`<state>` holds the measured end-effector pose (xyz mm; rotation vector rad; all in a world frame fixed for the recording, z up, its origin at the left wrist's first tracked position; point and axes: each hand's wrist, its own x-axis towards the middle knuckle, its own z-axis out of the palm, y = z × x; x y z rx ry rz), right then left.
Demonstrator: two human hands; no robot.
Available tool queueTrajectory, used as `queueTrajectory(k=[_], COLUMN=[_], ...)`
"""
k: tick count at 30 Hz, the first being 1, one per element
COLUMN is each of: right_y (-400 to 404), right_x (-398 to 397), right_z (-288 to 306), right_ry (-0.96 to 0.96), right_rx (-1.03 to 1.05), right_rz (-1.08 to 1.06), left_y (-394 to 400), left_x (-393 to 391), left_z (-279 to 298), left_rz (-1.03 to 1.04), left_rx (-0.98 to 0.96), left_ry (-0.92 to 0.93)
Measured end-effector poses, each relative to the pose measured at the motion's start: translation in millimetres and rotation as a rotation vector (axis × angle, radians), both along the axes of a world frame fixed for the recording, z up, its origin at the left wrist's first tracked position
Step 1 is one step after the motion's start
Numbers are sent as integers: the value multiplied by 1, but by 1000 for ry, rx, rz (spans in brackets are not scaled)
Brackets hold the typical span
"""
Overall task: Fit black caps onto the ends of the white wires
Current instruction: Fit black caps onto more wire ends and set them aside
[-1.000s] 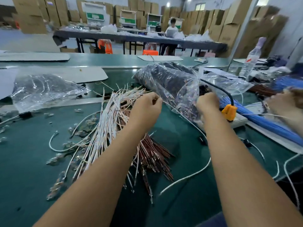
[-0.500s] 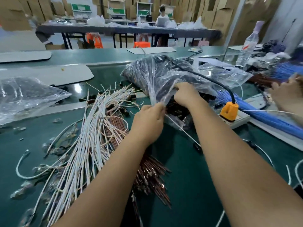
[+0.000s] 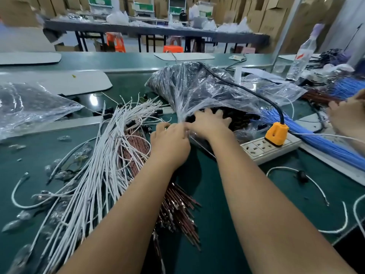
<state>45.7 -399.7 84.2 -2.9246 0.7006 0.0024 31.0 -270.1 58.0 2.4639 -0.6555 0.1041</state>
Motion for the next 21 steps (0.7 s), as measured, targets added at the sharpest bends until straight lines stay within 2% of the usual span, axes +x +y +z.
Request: queueTrajectory(k=[7,11,16,19,21], right_y=[20,27,29,23,17], right_x=[-19,-29,-46,-47,-44], right_z=[-5,-4,-9,-3,6], right_ry=[-131,-69,-228,-308,-387], right_rx=[-131,-138,-344,-237,-47], right_rz=[18,29,166,156,76], left_y=[3,3,7,22,38], left_x=[-4,-6,-13,-19,-25], left_z=[5,8,16,27,38], left_rz=[12,7,-23,-82,-146], left_rx=[84,96,80,-13,-97], left_ry=[-14,-15,7,12,10])
